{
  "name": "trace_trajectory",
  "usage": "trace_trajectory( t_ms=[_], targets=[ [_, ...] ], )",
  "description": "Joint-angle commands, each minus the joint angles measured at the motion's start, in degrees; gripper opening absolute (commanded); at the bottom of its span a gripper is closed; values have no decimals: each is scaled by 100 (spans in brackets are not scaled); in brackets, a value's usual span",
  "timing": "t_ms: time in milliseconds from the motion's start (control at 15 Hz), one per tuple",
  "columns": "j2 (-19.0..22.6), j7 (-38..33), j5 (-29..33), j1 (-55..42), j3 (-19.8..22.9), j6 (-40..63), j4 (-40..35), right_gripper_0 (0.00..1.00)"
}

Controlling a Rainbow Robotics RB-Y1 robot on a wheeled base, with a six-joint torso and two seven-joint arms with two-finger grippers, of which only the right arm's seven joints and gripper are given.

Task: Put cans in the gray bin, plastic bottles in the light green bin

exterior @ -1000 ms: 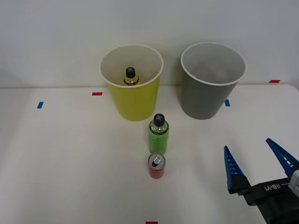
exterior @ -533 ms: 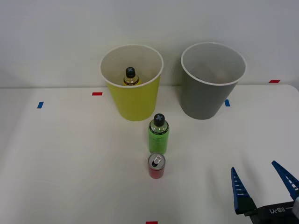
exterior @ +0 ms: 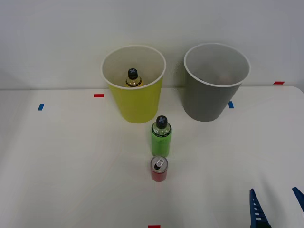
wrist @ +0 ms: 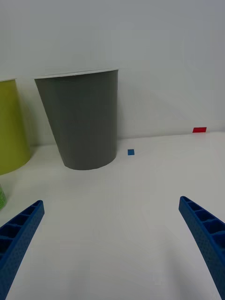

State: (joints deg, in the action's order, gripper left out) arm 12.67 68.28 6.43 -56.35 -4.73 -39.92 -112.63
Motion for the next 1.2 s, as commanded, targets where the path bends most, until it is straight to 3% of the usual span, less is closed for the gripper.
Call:
trace_trajectory(
  t_ms=[67, 267, 667, 1067, 1200],
  targets=[
    [-186, 10, -1, -271, -99, -244, 4, 100],
    [-318, -236, -98, -315, -134, -385, 4, 100],
    [-344, -2232, 87, -491, -134, -771, 4, 100],
    [-590, -2135, 561, -395, -46, -806, 4, 100],
    [-625, -2091, 948, -307, 165, -701, 4, 100]
  ],
)
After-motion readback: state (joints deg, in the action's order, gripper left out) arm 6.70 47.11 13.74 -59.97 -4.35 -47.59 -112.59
